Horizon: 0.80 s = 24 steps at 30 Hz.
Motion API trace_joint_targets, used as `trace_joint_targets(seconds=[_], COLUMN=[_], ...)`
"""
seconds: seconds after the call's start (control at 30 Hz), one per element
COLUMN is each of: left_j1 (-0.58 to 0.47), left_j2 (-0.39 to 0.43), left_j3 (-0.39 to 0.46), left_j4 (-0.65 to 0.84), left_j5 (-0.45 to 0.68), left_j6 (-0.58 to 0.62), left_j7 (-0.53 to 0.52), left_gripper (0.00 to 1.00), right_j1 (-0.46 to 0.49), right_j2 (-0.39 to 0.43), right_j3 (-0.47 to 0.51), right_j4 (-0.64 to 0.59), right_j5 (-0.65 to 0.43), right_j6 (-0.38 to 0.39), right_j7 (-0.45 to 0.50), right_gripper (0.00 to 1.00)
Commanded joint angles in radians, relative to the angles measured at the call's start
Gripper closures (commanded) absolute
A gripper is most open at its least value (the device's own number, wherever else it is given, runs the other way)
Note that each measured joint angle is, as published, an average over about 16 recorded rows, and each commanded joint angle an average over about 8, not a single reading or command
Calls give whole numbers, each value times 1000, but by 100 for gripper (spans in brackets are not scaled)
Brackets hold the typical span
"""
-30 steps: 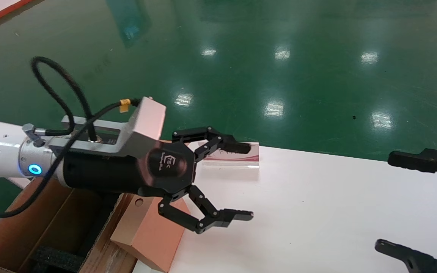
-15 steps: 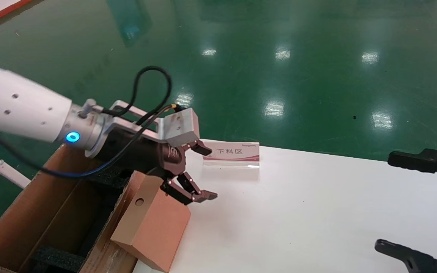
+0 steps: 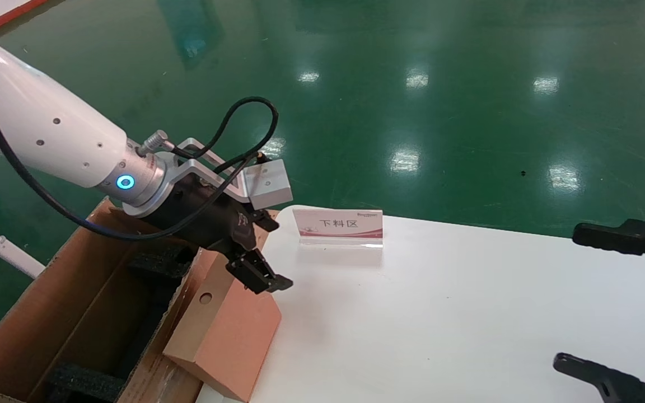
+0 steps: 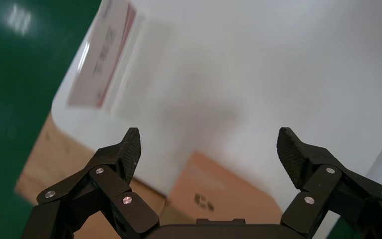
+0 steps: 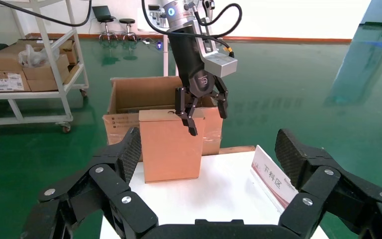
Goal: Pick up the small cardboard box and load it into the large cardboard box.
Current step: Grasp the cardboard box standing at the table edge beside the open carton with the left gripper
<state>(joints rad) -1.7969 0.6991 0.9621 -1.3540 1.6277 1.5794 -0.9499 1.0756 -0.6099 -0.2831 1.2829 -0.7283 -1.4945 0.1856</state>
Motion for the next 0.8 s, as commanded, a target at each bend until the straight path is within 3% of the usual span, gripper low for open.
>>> trace_joint_targets(seconds=[0.03,0.33,0.8], left_j1=[-29,-182,-385], left_j2=[3,23,105], left_j3=[48,288,662], left_j4=[0,-2,-1], left_j5=[11,25,-56], left_j6=[2,6,-1], left_j7=[-44,-205,-409], left_gripper=[0,0,0], right_j1=[0,0,0], right_j2=[0,0,1], right_j3=[0,-1,-2], right_j4=[0,0,0], right_j5=[0,1,1], right_j6=[0,0,1], right_j7=[0,0,-1], right_gripper=[0,0,0])
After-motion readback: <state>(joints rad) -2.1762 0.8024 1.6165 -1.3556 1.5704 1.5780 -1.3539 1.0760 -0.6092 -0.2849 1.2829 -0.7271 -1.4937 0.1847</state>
